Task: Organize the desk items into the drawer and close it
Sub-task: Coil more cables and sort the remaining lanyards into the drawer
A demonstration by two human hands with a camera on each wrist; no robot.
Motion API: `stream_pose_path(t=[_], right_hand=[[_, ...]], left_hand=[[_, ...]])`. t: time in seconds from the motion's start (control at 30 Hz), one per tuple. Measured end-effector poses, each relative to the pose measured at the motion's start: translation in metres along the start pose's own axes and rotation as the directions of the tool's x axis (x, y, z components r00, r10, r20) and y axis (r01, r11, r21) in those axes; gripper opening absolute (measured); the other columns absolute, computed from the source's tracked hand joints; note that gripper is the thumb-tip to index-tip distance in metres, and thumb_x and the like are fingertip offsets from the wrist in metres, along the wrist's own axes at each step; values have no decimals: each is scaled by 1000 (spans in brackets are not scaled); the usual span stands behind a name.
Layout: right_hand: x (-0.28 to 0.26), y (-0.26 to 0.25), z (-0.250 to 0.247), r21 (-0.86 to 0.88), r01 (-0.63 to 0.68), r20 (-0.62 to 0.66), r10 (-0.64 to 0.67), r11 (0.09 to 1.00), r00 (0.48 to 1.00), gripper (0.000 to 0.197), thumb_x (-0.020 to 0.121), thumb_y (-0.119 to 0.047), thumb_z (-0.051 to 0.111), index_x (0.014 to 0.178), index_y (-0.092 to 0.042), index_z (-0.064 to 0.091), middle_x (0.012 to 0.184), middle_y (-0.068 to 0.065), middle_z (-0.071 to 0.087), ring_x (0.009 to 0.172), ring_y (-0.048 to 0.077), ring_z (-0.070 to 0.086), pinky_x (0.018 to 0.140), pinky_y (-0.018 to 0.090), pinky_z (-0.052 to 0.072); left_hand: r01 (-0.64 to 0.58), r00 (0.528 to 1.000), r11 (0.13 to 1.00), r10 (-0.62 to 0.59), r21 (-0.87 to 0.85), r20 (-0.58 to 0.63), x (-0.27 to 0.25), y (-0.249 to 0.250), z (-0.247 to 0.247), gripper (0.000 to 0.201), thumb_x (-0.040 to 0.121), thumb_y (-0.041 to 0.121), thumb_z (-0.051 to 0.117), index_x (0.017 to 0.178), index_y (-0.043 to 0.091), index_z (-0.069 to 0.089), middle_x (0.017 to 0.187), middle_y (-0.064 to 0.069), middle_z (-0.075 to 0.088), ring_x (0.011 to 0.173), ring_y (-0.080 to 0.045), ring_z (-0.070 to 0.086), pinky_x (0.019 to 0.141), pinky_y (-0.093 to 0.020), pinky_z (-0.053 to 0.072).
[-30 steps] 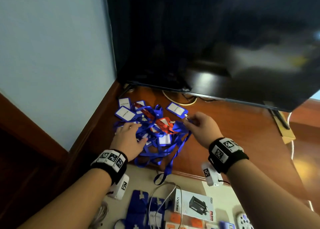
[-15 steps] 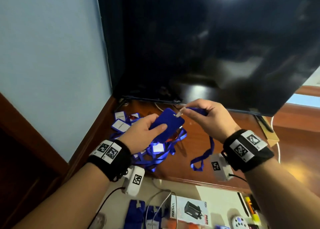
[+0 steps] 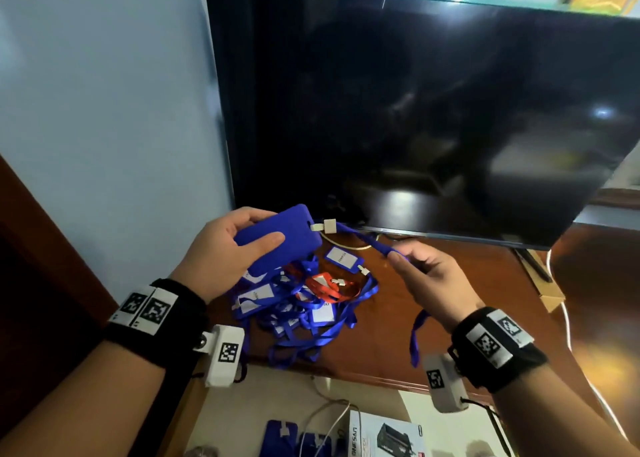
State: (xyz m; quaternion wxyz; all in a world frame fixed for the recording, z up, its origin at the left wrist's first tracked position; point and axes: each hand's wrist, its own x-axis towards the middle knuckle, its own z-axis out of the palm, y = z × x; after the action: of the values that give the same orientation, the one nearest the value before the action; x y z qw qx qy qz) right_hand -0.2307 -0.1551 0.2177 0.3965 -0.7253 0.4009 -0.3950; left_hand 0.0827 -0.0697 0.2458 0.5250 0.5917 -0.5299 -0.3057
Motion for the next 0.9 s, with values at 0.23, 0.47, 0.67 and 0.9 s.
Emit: stream_pose_path(t=[0.23, 0.47, 0.67, 0.9], right_hand=[[6, 7, 29, -210, -33, 15, 37, 977, 999, 13, 99, -28, 66, 101, -26, 79, 88, -13, 75, 83, -4, 66, 73, 17, 47], [-17, -16, 85, -344, 93, 216, -18, 934, 976, 18, 101, -39, 60, 103, -27, 74, 86, -13, 72, 79, 3, 63, 75, 25, 50], [-28, -56, 68, -397, 247, 378, -87, 884, 922, 21, 101, -42, 57, 89, -27, 65, 71, -13, 59, 67, 3, 55, 62, 16, 39], [4, -86, 21, -471, 344, 298, -221, 812, 929, 10, 96, -38, 67, 95, -29, 73, 85, -13, 68, 79, 5, 63, 73, 30, 52]], left_hand=[[37, 955, 979, 25, -201, 297, -10, 31, 3, 37, 78, 51, 85, 110, 35, 76, 114, -10, 78, 104, -32, 76, 88, -48, 63], [-15, 996, 999, 18, -34, 88, 7, 25, 27, 19, 91, 44, 76, 102, 31, 69, 100, -1, 78, 94, -26, 75, 91, -54, 59], [-61, 990, 928, 9, 367, 143, 8, 10, 26, 10, 92, 38, 76, 98, 37, 68, 86, 18, 72, 78, 3, 68, 71, -20, 54], [6, 905, 963, -120, 269, 409, -11, 9, 30, 17, 88, 26, 82, 103, 34, 77, 94, 12, 78, 87, -4, 74, 76, -20, 59]])
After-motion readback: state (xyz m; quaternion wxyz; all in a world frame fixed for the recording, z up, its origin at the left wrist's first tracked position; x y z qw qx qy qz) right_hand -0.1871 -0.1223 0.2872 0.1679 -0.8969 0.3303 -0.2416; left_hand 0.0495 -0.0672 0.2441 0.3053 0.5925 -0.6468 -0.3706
